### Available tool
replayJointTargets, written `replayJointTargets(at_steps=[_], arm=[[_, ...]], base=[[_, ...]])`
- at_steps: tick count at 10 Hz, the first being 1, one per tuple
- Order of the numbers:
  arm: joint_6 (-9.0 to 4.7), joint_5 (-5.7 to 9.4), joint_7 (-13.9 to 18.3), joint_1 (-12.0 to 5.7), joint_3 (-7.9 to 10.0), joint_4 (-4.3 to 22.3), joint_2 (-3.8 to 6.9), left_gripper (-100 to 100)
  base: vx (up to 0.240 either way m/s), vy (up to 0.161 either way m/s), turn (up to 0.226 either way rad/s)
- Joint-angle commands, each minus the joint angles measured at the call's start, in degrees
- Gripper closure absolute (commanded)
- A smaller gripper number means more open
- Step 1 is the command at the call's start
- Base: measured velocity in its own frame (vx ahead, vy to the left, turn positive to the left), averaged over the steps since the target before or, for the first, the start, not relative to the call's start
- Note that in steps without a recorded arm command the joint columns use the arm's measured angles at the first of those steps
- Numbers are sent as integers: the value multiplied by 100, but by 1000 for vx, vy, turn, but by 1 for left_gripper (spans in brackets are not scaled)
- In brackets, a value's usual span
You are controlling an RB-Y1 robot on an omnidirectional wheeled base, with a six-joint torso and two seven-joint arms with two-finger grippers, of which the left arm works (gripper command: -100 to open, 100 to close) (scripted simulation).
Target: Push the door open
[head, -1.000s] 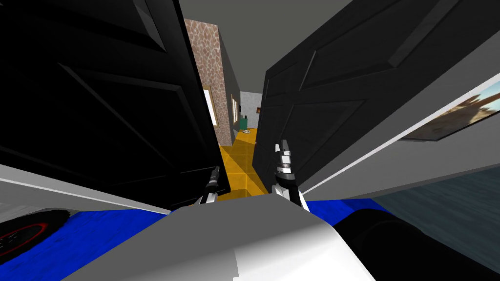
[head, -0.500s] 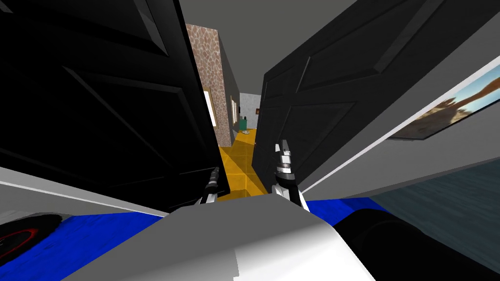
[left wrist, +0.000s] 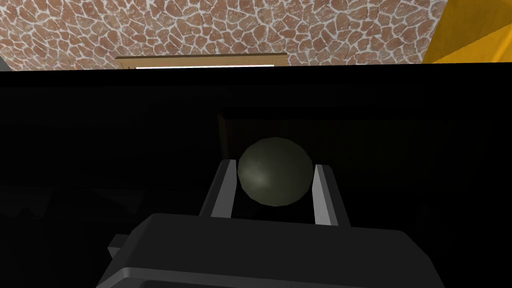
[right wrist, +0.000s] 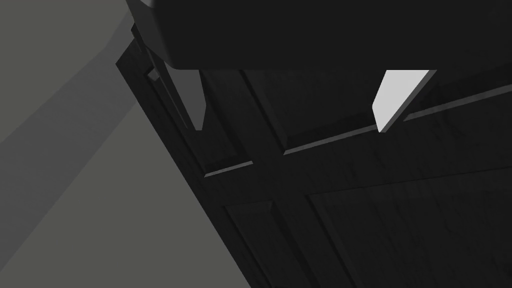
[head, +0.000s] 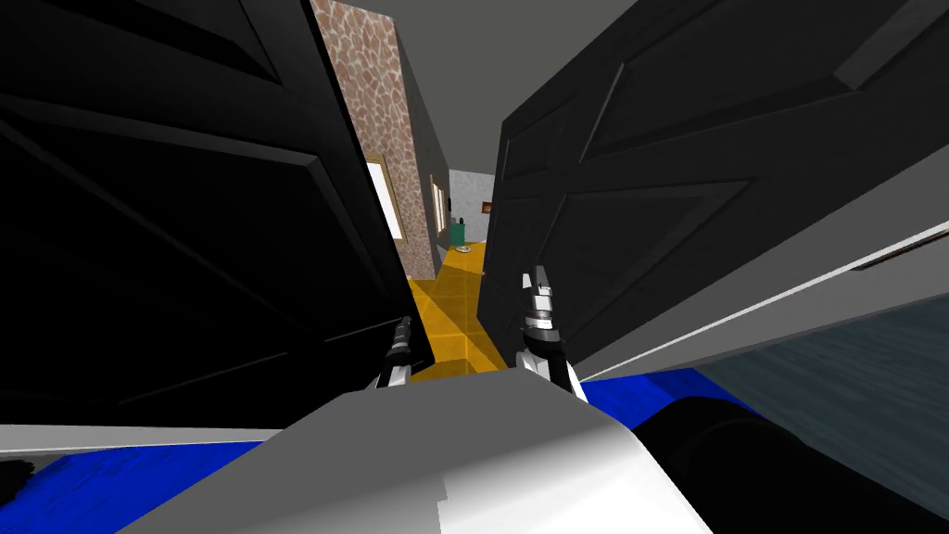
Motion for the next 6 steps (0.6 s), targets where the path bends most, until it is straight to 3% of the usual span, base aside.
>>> replayJointTargets(at_steps=[1, 3, 4, 6], arm=[[-77, 215, -190, 0, 175, -51, 78, 100], [-77, 215, -190, 0, 175, -51, 78, 100], [-9, 246, -185, -39, 194, 7, 47, -100], [62, 283, -195, -58, 228, 2, 4, -100]], base=[[165, 48, -80], [69, 37, 39], [-114, -92, 123], [-200, -169, 64]])
